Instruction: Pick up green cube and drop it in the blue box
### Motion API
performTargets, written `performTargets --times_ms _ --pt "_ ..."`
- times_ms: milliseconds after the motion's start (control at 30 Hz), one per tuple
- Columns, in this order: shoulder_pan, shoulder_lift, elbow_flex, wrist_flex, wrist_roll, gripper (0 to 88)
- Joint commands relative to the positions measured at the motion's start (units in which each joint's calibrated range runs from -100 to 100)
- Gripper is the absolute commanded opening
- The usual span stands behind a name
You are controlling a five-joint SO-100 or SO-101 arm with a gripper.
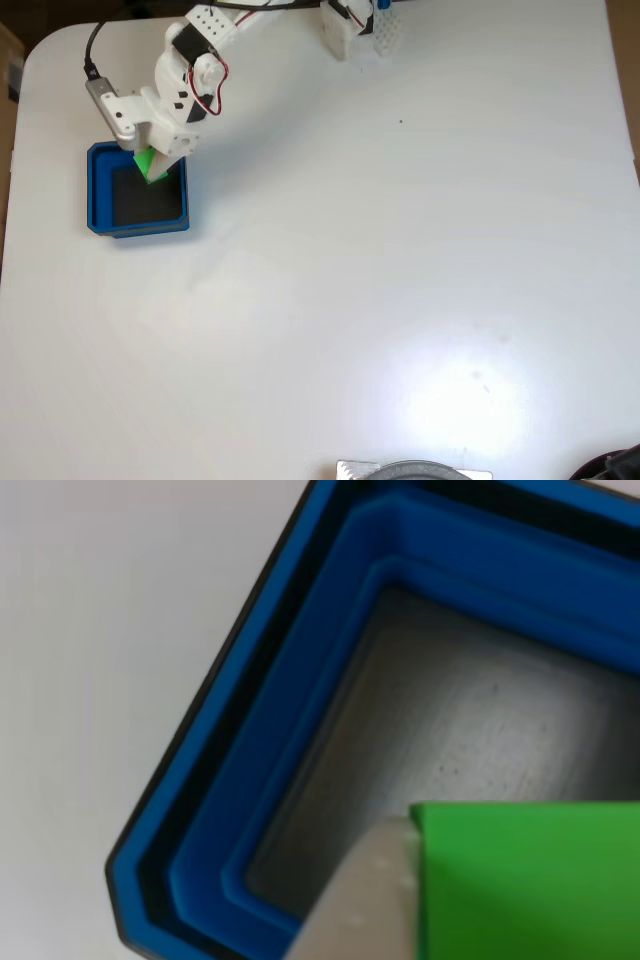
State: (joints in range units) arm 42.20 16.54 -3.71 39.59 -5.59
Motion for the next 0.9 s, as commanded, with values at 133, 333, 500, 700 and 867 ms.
performTargets --times_ms 133,333,500,700,867 --pt "0.17 1.85 -7.87 -1.89 0.20 1.4" --pt "0.32 3.78 -10.56 -1.97 0.20 1.4" --pt "0.47 5.70 -11.01 -6.78 0.20 1.4" --pt "1.31 7.54 -10.65 -11.59 0.00 1.4" --pt "1.47 7.46 -10.29 -11.34 0.15 1.4"
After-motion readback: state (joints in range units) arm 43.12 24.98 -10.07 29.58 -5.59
